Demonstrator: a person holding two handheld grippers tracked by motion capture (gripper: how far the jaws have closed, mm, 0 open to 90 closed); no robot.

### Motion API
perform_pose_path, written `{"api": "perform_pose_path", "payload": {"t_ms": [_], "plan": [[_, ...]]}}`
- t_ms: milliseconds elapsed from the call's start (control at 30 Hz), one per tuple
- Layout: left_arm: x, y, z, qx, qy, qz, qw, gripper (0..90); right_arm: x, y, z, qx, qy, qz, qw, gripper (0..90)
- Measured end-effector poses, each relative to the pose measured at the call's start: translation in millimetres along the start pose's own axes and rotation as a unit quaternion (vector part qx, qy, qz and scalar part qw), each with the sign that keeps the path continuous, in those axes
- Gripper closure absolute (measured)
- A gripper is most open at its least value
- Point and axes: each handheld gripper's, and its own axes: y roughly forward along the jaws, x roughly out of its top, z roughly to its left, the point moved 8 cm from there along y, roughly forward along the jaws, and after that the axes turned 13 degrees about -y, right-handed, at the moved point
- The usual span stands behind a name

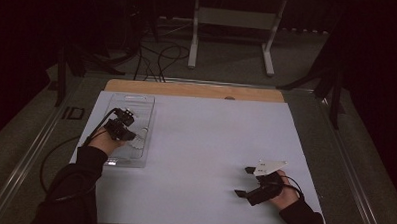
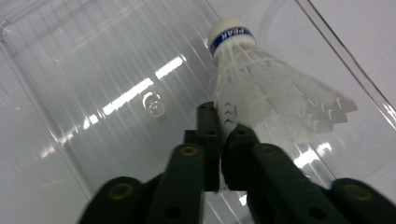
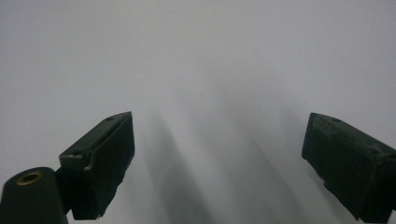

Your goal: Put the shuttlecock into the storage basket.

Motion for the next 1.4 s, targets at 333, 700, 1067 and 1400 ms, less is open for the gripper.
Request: {"api": "perform_pose_path", "payload": {"t_ms": [333,700,1067,1400], "plan": [[-1.8,-9.3,-6.8,0.002,0.009,-0.003,1.0000,64.4,0.0,-0.8,-0.5,-0.001,0.000,0.000,1.0000,9.4],[-10.1,-24.4,-12.2,0.022,0.015,-0.014,0.9996,31.2,0.9,-1.2,-0.2,-0.002,0.000,-0.001,1.0000,9.4],[-10.1,-44.5,-15.2,0.013,0.015,-0.035,0.9992,15.6,1.6,-1.5,0.1,-0.003,-0.001,-0.001,1.0000,9.4],[-6.9,-56.4,-22.4,-0.023,0.030,-0.055,0.9978,0.2,1.9,-1.9,0.0,-0.003,-0.002,-0.003,1.0000,9.4]]}}
